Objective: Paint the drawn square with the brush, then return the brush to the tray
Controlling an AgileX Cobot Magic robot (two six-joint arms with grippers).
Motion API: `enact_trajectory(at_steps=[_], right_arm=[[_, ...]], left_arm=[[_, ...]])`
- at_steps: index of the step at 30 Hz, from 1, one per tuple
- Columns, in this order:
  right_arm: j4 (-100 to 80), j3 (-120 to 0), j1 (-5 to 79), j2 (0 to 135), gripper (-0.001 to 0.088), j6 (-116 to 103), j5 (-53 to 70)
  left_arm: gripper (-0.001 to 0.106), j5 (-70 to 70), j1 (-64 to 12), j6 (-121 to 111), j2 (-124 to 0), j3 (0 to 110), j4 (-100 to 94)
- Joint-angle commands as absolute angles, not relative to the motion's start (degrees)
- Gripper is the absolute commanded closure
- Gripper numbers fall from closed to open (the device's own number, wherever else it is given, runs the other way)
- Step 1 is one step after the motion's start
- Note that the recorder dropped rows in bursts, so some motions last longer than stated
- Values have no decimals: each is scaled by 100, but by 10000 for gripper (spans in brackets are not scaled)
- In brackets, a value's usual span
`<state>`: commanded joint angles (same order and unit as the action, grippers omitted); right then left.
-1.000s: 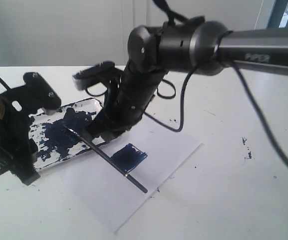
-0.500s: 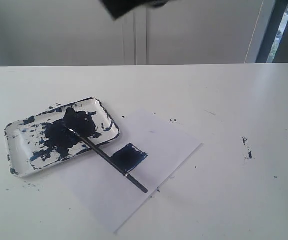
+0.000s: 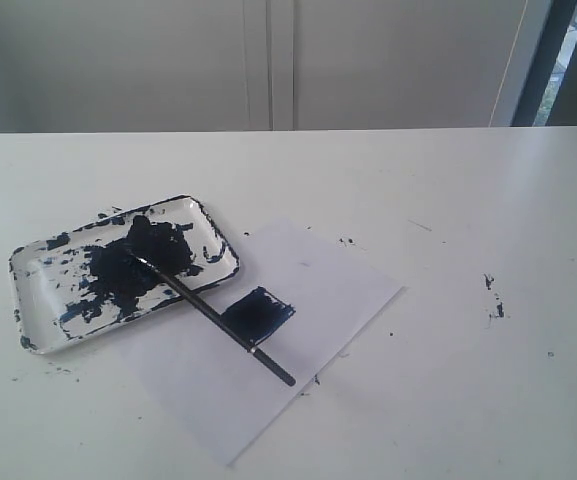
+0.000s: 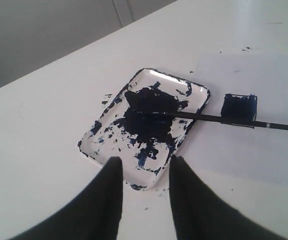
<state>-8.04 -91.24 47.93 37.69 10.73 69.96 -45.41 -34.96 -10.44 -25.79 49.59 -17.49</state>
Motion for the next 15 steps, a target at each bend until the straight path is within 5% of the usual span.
enact_trajectory(at_steps=[11,15], right_arm=[[-1361,-7306,4793,3052,868,861,6913],[-1334,-6282,4793,3172,868,861,5400]], left_arm=[[679,-4148,-3496,-1033,-2135,4118,-1517],[679,-3594,-3496,-1073,-2135,3651,-1583]])
